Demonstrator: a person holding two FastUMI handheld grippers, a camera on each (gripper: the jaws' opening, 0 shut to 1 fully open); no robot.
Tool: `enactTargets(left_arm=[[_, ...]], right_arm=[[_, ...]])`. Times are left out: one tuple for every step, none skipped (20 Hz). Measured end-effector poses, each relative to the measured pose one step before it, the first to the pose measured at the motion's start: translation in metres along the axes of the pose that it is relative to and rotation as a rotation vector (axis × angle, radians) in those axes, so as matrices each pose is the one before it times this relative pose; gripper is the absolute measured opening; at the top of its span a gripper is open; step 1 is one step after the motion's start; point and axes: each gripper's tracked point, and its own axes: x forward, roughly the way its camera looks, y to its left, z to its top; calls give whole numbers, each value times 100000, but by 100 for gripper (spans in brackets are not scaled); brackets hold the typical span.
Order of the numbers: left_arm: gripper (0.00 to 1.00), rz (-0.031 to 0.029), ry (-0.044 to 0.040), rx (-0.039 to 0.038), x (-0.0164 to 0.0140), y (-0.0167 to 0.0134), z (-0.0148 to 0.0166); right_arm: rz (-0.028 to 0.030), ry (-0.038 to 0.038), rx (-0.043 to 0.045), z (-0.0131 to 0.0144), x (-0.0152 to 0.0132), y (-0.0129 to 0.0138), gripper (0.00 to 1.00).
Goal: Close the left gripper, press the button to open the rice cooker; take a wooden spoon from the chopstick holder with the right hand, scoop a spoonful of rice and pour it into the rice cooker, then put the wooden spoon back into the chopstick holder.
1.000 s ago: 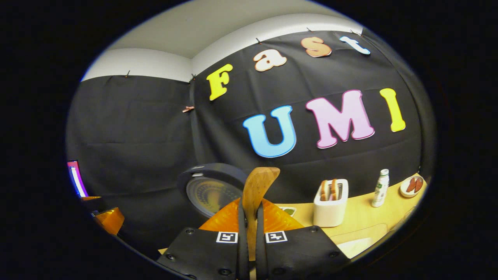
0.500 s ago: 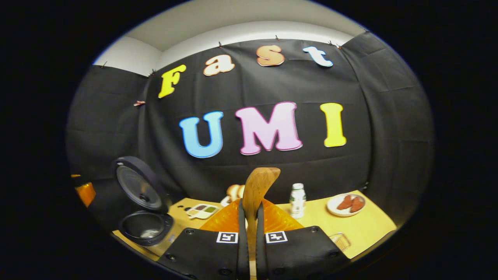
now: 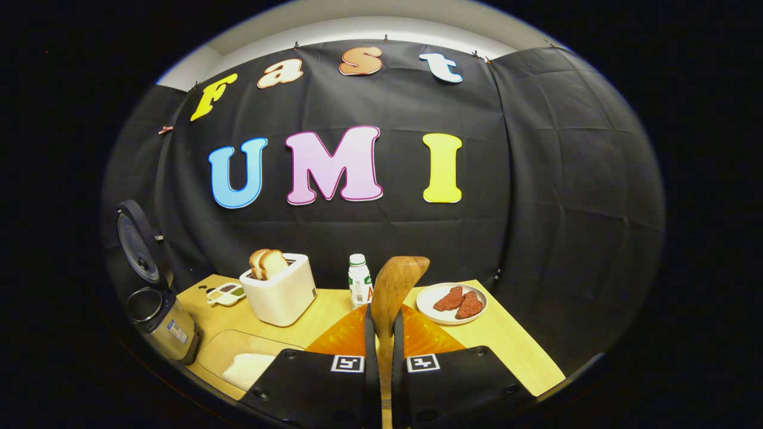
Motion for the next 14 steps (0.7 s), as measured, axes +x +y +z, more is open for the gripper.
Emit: enactTargets(left_arm=[[96, 442, 118, 285, -142, -46, -114], [96, 284, 93, 67, -9, -28, 76], [96, 214, 256, 169, 14, -48, -108], [96, 31, 430, 291, 20, -60, -47], [96, -21, 249, 169, -142, -12, -119], [96, 16, 36, 51, 54, -41, 83], [96, -165, -65, -99, -76, -14, -58], [96, -227, -25, -70, 44, -48, 52], [96, -213, 32, -40, -74, -52, -47], [96, -266, 102, -171, 63, -94, -62], [96, -346, -29, -202, -13, -114, -6], [96, -211, -19, -17, 21, -29, 79], [96, -31, -203, 69, -52, 89, 25], [96, 144, -401, -250, 42, 125, 149]], right_arm=[[-63, 1312, -148, -536, 251, -66, 12], [-117, 1852, -472, -530, 115, 13, 13], [-351, 1520, -172, -599, 389, -186, 17], [271, 3137, 272, -1112, 158, 65, 20], [110, 4760, 28, -1479, 222, 65, 27], [-572, 3235, -299, -1074, 134, -134, 27], [-1277, 2200, -526, -553, -15, -448, 29], [-1981, -2016, -1005, 561, -226, -651, 30], [-1929, -2070, -403, 335, -295, -574, 34], [-546, -788, 105, 422, -31, -168, 35], [-307, 787, -133, -144, -174, 86, 38], [-1162, -723, -731, 187, -115, -284, 40], [-2440, -1336, -430, 358, -114, -582, 42], [-2253, -1884, 41, 626, -190, -503, 43]])
